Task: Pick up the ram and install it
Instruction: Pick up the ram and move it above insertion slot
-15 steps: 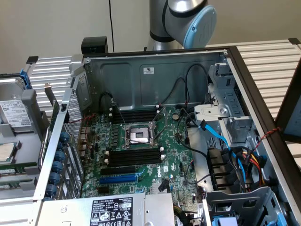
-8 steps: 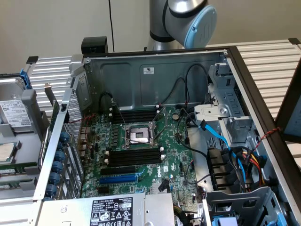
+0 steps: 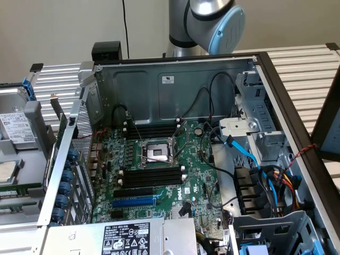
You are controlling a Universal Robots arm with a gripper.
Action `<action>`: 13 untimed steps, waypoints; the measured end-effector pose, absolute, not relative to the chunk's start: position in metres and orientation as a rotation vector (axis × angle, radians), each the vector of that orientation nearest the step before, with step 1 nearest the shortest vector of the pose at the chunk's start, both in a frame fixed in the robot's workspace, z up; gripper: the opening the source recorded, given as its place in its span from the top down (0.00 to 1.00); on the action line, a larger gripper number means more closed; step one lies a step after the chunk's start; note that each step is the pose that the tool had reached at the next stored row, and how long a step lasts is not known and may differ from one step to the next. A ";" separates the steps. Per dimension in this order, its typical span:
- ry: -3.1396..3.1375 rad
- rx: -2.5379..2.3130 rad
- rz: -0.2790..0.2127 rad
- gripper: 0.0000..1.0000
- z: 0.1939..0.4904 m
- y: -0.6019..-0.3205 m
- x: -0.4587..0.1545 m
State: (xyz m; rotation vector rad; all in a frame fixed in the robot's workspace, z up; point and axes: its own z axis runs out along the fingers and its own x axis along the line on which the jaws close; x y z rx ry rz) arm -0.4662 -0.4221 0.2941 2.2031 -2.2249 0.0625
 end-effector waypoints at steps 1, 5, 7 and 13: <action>-2.225 2.203 0.063 0.75 0.292 -0.422 -0.466; -2.225 2.203 0.062 0.75 0.285 -0.422 -0.465; -2.225 2.203 0.063 0.75 0.281 -0.422 -0.465; -2.224 2.204 0.062 0.75 0.271 -0.422 -0.463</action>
